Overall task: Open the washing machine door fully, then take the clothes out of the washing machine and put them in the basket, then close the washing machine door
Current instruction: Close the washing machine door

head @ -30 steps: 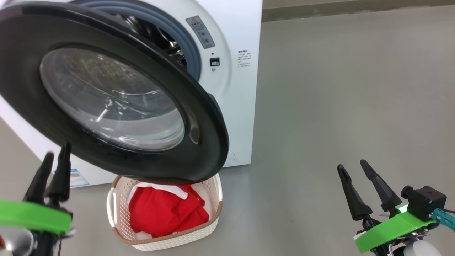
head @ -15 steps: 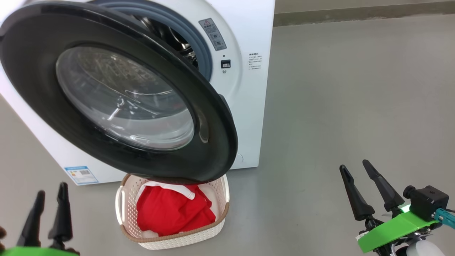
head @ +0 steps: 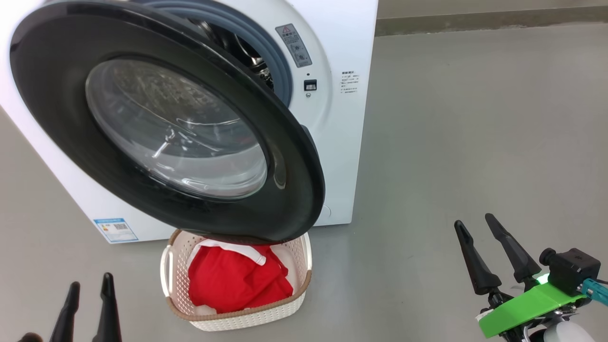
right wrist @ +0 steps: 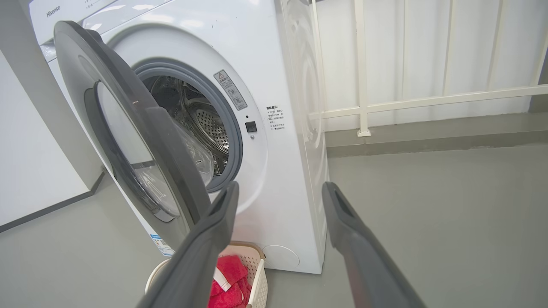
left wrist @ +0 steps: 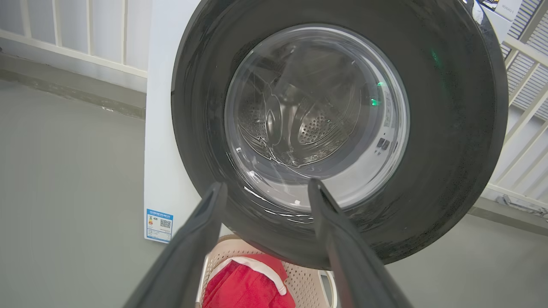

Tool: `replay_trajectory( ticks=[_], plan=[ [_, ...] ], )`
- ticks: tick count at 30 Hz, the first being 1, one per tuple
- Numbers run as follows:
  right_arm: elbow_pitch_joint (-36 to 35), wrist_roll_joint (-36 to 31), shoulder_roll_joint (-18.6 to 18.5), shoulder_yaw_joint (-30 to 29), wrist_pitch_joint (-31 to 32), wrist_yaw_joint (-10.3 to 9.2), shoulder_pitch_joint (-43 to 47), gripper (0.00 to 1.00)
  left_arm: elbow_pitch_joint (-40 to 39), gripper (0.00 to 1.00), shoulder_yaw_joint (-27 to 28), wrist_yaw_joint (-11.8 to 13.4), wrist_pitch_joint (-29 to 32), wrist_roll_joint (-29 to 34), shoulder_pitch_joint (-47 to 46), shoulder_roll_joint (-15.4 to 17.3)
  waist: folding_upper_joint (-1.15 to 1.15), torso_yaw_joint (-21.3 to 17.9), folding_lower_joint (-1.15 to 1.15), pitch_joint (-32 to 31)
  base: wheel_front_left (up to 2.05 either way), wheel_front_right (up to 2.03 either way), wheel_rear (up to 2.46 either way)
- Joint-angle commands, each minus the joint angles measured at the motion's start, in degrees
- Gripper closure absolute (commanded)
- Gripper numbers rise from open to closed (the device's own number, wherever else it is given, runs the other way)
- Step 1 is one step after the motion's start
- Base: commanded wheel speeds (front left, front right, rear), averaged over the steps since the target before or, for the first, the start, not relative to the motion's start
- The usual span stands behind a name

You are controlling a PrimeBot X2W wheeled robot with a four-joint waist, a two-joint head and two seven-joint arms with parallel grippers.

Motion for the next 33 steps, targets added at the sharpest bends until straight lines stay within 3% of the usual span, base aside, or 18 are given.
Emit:
replay_trajectory(
  ticks=[1,13,33],
  plan=[
    [-1.52,-0.26,-0.96,0.78,-0.28,0.09,-0.45,0.0,-1.07,0.0,2.08,-0.32,-0.58,0.99,-1.27,0.9,0.0,0.12,0.0,-0.01,0.0,0.0,0.0],
    [-1.48,0.04,-1.42,0.79,-0.28,0.09,-0.69,0.0,-2.03,0.0,4.06,-1.27,-0.74,8.22,-0.96,-2.13,0.0,0.65,0.0,0.06,0.0,0.0,0.0],
    [-1.77,-0.36,-1.06,0.83,-0.28,0.09,-0.52,0.0,-1.89,0.0,5.6,-2.09,-0.75,12.11,-1.28,-3.76,0.0,0.59,0.0,0.28,0.0,0.0,0.0]
  ],
)
